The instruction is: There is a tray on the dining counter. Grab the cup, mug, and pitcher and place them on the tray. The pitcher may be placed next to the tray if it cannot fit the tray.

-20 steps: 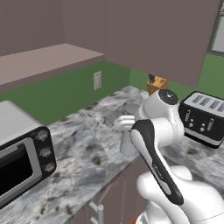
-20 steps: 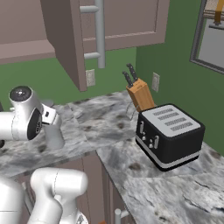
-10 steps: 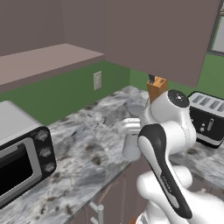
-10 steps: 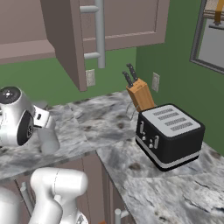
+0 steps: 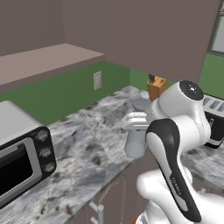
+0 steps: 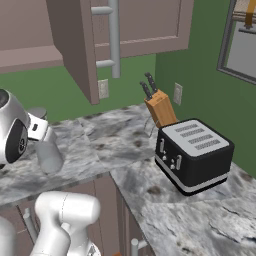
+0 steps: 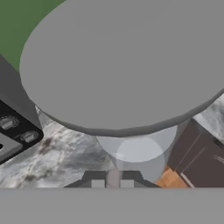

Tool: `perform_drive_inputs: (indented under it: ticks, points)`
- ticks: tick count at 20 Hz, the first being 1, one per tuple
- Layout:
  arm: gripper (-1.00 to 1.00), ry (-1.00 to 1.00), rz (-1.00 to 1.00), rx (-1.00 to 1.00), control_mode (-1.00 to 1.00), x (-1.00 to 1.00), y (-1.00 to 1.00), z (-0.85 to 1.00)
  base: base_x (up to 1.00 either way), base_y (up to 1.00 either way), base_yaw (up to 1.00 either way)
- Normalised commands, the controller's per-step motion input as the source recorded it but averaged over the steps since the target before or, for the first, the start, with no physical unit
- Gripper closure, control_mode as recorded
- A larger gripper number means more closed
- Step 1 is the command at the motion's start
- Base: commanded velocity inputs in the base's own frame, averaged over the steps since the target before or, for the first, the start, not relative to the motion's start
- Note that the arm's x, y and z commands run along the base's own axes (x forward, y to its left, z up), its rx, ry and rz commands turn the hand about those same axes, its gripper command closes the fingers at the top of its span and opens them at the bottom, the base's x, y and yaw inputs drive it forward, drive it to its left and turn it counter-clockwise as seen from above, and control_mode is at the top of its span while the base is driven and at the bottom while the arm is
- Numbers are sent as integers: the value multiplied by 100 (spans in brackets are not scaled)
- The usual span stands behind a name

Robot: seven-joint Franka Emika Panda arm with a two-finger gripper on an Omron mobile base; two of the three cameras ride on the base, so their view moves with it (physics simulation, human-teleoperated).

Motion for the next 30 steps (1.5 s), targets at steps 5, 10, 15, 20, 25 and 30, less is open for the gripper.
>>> perform_drive_inputs:
  ticks: [5, 10, 15, 20, 25, 30]
  points:
    - [100, 0, 0, 0, -100, -30, 0, 26, 0, 0, 0]
    - [100, -1, 0, 0, -100, -18, -3, 31, 0, 0, 0]
    - [100, 0, 0, 0, -100, -6, -1, 32, 0, 0, 0]
    - [100, 0, 0, 0, -100, -10, -1, 20, 0, 0, 0]
    - [100, 0, 0, 0, 100, -10, 0, 0, -17, 0, 2]
    - [100, 0, 0, 0, 100, 0, 0, 0, -55, 0, 19]
